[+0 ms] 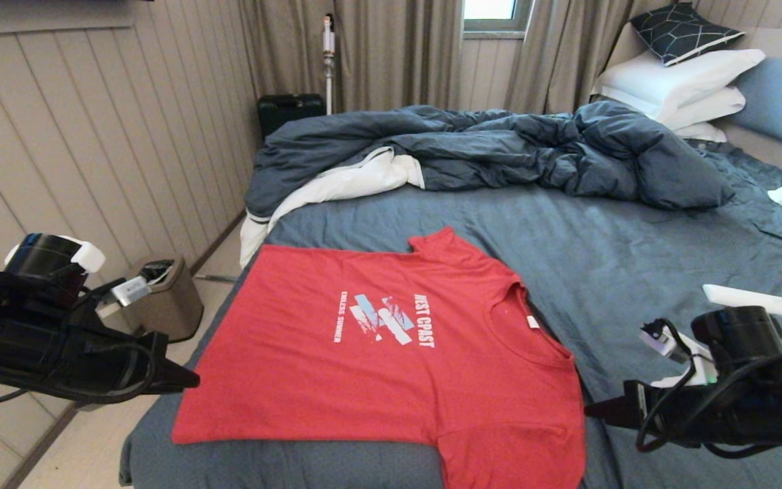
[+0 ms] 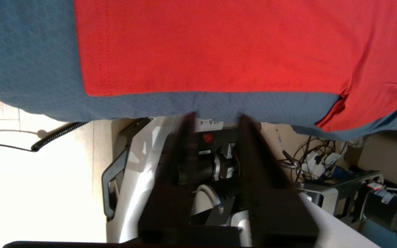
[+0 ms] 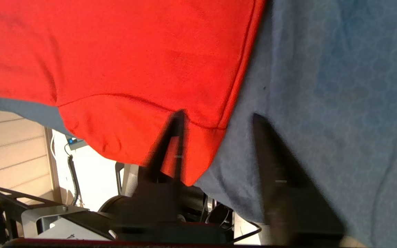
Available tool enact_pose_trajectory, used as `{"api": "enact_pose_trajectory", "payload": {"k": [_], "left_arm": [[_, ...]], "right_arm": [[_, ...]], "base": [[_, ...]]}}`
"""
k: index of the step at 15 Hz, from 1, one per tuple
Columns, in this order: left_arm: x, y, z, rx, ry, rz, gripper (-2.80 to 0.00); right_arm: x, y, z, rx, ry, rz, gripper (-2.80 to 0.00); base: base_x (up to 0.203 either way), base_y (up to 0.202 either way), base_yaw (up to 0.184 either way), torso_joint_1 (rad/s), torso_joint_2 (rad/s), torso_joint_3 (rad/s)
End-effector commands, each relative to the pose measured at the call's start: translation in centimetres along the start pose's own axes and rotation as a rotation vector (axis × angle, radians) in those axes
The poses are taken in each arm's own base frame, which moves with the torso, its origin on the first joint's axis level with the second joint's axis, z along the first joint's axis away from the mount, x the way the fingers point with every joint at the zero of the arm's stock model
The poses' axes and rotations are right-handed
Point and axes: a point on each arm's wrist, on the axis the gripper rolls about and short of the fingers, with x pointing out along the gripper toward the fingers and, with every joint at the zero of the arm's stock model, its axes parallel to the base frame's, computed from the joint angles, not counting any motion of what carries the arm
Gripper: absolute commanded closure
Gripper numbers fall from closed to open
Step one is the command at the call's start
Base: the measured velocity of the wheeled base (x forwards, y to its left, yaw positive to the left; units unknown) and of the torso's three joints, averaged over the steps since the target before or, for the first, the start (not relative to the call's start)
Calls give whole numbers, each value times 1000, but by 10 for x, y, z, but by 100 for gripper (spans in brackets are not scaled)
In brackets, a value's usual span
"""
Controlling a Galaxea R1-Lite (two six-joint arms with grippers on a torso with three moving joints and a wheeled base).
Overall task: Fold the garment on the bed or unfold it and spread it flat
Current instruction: Fold the red T-shirt
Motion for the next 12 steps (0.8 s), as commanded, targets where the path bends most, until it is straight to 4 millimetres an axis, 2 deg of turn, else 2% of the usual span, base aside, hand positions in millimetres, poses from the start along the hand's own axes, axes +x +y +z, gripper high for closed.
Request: {"api": "enact_pose_trajectory", "payload": {"k": [1, 6, 12], "left_arm": [[0, 0, 0, -6, 1, -2, -280], [4, 1, -1, -11, 17, -6, -280], [40, 15, 8, -53, 20, -13, -280]], "right_arm": [[-6, 2, -2, -10, -15, 6, -280], [3, 2, -11, 2, 42, 22, -280], [11, 2, -12, 32, 72, 28, -280]], "base": [[0, 0, 0, 0, 0, 0], [0, 0, 0, 0, 0, 0], [0, 0, 0, 0, 0, 0]]}}
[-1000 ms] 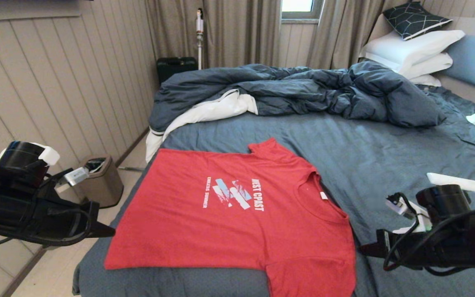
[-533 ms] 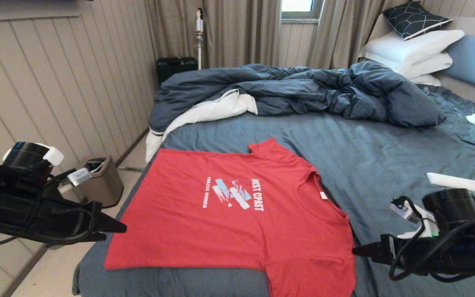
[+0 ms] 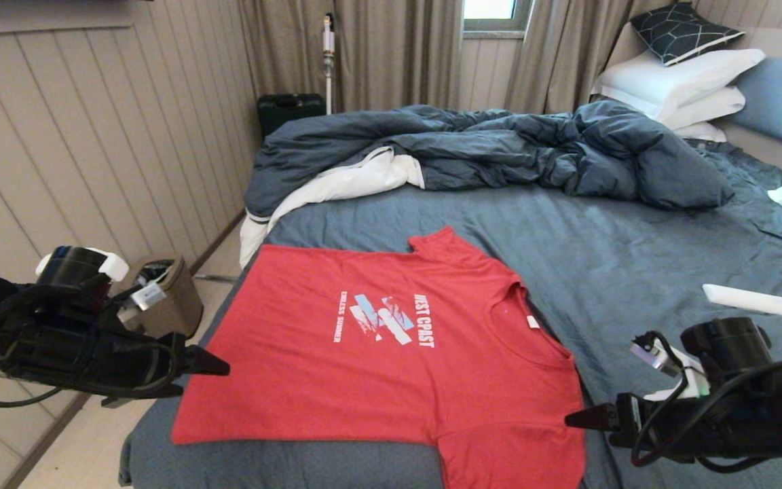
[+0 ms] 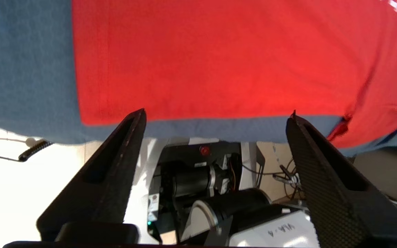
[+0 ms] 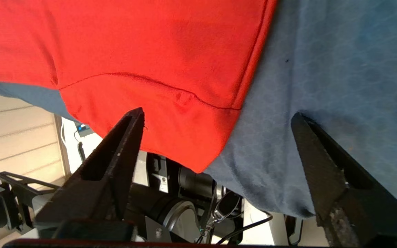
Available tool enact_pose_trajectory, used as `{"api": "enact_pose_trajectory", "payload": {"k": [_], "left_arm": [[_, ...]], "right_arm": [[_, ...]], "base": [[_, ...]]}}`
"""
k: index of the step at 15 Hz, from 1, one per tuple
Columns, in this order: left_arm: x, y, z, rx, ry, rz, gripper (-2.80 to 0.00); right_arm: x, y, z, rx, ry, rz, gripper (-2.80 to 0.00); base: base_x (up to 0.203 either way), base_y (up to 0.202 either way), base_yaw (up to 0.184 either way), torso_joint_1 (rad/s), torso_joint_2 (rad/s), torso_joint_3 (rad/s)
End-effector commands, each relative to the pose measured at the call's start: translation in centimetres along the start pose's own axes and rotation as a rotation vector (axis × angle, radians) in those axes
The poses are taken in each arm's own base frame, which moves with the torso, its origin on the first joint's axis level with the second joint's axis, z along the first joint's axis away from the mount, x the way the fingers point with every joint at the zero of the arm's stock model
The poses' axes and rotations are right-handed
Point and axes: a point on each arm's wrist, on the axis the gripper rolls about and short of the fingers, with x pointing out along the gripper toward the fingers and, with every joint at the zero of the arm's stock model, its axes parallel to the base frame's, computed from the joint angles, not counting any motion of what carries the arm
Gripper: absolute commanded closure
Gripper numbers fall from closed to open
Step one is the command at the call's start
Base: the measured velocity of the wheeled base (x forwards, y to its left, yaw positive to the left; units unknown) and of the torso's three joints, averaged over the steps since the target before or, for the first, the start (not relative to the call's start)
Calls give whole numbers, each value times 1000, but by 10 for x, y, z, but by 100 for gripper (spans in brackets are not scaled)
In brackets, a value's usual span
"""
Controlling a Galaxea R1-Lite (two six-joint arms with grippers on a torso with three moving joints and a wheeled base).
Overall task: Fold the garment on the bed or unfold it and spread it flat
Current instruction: Fold the red T-shirt
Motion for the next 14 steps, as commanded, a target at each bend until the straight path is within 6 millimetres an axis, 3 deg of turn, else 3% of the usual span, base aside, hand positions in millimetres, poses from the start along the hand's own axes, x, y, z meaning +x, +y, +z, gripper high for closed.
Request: {"api": "enact_pose_trajectory", "payload": {"k": [1, 6, 12, 13, 14], "left_arm": [[10, 5, -1, -19, 35, 7, -280], [8, 4, 3, -16, 20, 5, -280], [14, 7, 5, -19, 24, 5, -280], [15, 7, 5, -20, 25, 6, -280], [16, 8, 5, -21, 27, 6, -280]], "right_arm": [[3, 1, 0, 0, 11, 7, -280], [10, 19, 0, -27, 39, 64, -280], [22, 14, 1, -7, 76, 54, -280], [24, 13, 0, -5, 80, 52, 0], [24, 12, 0, -10, 73, 53, 0]], "base": [[0, 0, 0, 0, 0, 0], [0, 0, 0, 0, 0, 0], [0, 0, 0, 0, 0, 0], [0, 0, 0, 0, 0, 0], [0, 0, 0, 0, 0, 0]]}}
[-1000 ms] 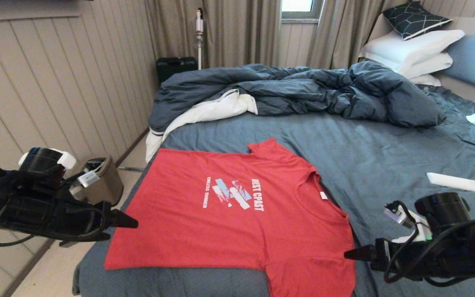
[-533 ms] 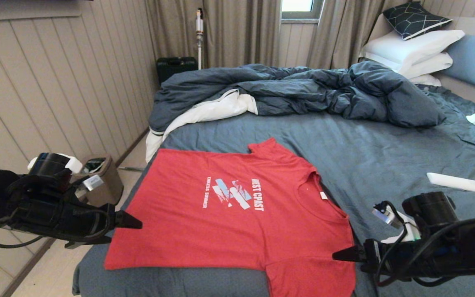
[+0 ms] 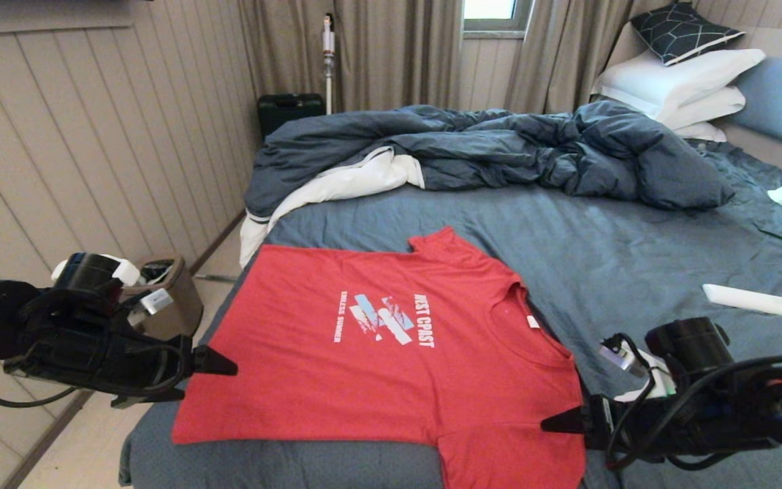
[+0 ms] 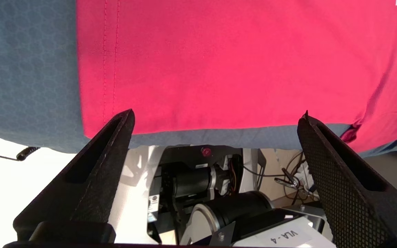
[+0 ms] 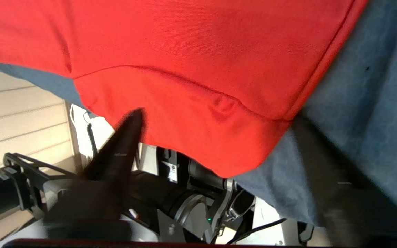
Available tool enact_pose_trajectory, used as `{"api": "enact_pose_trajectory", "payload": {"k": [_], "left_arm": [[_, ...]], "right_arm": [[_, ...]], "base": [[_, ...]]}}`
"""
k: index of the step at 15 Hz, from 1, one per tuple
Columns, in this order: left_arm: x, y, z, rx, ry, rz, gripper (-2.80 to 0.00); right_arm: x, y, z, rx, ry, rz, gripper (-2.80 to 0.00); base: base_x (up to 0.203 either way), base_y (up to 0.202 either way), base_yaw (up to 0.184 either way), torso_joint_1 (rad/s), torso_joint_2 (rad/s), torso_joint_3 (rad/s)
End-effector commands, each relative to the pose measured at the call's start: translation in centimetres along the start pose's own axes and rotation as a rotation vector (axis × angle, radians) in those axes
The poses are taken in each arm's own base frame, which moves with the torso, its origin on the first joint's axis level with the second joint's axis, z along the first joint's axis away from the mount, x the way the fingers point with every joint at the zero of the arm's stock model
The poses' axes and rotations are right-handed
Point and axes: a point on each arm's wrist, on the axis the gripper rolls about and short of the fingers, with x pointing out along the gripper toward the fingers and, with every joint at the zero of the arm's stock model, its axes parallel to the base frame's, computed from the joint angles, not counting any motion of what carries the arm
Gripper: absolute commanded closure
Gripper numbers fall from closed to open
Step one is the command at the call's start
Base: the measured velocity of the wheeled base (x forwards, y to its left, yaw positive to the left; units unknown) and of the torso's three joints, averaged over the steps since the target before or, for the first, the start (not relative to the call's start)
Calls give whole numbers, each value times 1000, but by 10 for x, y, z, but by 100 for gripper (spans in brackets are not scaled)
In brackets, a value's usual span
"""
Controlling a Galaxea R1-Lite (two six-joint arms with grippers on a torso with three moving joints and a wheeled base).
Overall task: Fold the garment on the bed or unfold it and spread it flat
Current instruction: Fold the red T-shirt
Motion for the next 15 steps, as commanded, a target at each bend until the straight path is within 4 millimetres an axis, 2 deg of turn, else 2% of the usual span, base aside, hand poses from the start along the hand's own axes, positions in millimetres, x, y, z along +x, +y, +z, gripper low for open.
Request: {"api": "enact_pose_trajectory", "payload": {"k": [1, 7, 10, 15], "left_arm": [[2, 1, 1, -5, 6, -1, -280], [6, 1, 8, -3, 1, -2, -280], [13, 6, 11, -37, -20, 0, -280], [10, 19, 11, -83, -33, 24, -280]], "right_arm": [[3, -2, 0, 1, 4, 0, 0], [7, -3, 1, 2, 7, -1, 0], [2, -2, 0, -6, -7, -1, 0], [1, -4, -3, -1, -3, -7, 0]], "base": [[0, 0, 0, 0, 0, 0], [0, 0, 0, 0, 0, 0], [0, 0, 0, 0, 0, 0], [0, 0, 0, 0, 0, 0]]}}
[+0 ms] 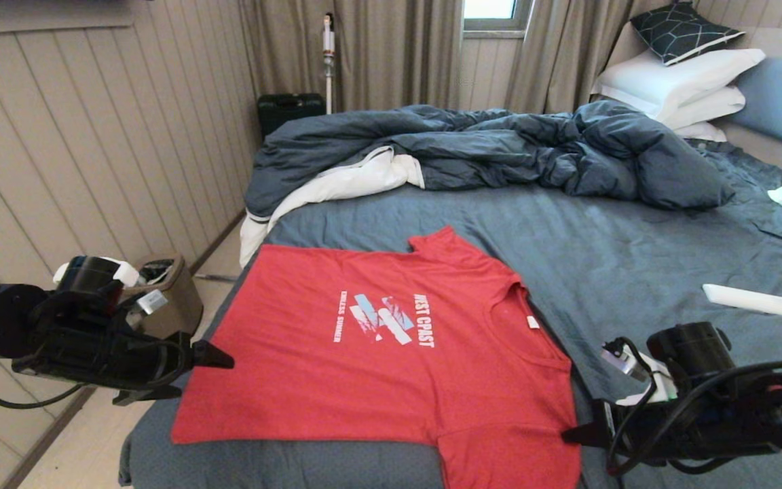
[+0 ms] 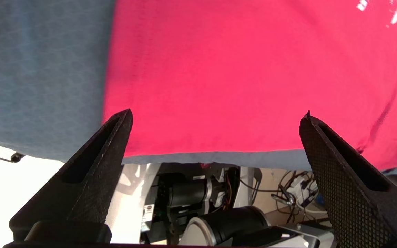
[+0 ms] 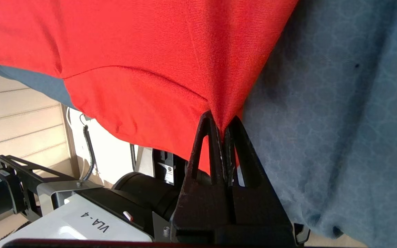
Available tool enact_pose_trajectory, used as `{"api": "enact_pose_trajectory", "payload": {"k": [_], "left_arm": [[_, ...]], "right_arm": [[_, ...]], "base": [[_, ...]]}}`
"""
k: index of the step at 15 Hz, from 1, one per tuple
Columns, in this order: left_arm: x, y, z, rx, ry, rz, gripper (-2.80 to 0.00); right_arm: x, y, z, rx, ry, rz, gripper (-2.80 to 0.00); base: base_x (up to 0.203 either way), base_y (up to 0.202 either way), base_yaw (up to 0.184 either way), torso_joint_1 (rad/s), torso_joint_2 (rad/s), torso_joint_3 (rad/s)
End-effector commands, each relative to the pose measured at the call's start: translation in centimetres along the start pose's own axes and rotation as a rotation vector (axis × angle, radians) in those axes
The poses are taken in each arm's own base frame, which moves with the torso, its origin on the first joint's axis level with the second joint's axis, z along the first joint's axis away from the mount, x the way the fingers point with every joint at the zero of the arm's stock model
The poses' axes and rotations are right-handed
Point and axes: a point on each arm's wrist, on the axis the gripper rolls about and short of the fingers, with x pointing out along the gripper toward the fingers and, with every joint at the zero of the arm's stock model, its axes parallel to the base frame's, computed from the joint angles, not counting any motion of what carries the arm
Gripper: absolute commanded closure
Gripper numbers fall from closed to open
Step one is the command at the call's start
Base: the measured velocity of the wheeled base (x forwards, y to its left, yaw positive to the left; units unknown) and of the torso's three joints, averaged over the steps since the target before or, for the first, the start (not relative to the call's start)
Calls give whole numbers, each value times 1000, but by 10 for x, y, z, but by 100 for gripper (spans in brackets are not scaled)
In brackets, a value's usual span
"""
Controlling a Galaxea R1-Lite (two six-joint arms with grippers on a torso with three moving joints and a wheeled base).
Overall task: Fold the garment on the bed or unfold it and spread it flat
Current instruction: Fold the red T-shirt
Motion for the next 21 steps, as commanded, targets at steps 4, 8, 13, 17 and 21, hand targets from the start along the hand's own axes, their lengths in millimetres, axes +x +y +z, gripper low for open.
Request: {"api": "enact_pose_trajectory", "payload": {"k": [4, 8, 13, 17, 21], "left_arm": [[22, 24, 8, -54, 25, 25, -280], [28, 27, -8, -55, 65, 32, -280], [26, 25, -33, -21, 74, 29, -280], [33, 18, -36, 12, 80, 77, 0], [37, 17, -40, 39, 58, 96, 0]], "right_arm": [[-2, 2, 3, -2, -14, 7, 0], [-4, 1, 2, 2, -19, 5, 0], [-4, 2, 4, -4, -26, 9, 0], [-6, 2, 4, -6, -34, 8, 0], [-10, 0, 8, -3, -57, 3, 0]], "base": [[0, 0, 0, 0, 0, 0], [0, 0, 0, 0, 0, 0], [0, 0, 0, 0, 0, 0], [0, 0, 0, 0, 0, 0], [0, 0, 0, 0, 0, 0]]}}
